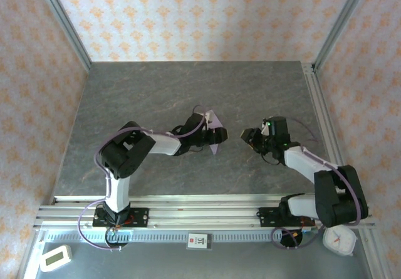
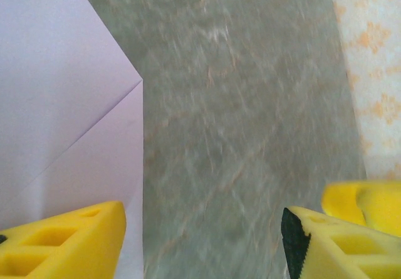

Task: Fold a paper plane with a square sheet of paper (pick it up from the middle)
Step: Fold the wing for the fifth time at the center of the table.

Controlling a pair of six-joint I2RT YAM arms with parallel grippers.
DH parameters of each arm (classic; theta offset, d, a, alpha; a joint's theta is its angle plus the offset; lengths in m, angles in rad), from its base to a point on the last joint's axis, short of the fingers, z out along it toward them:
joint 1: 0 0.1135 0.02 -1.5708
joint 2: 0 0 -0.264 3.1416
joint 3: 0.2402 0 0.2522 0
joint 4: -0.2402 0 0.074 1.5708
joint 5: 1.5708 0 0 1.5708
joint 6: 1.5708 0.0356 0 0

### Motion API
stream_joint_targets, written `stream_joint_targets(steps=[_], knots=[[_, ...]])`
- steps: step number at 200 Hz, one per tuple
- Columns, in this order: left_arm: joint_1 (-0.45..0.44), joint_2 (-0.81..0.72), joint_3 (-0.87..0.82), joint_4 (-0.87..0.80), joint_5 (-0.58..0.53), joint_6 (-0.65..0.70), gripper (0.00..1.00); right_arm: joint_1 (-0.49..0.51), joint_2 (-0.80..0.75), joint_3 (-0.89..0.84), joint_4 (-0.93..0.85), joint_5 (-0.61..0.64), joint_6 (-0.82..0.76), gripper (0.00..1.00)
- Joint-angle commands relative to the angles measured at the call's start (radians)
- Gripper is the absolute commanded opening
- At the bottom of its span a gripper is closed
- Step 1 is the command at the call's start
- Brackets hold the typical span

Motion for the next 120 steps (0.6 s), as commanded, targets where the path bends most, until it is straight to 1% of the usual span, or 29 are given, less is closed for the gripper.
stream_joint_targets(steps=[1,30,46,51,92,120], knots=[[-0.002,-0.054,-0.115,-0.031,0.117,0.083,0.69,0.024,0.04,-0.006,0.072,-0.008,0.028,0.39],[-0.004,-0.124,-0.203,-0.03,0.158,0.164,0.69,0.064,0.109,-0.001,0.133,-0.033,0.053,0.39],[-0.004,-0.143,-0.227,-0.025,0.186,0.182,0.69,0.095,0.141,0.002,0.171,-0.037,0.072,0.39],[-0.004,-0.147,-0.23,-0.024,0.192,0.215,0.69,0.107,0.148,0.002,0.178,-0.034,0.078,0.39],[-0.004,-0.155,-0.246,0.008,0.239,0.245,0.69,0.189,0.213,0.039,0.22,-0.014,0.115,0.39],[-0.001,-0.156,-0.25,0.024,0.259,0.255,0.69,0.227,0.258,0.073,0.226,-0.001,0.125,0.36]])
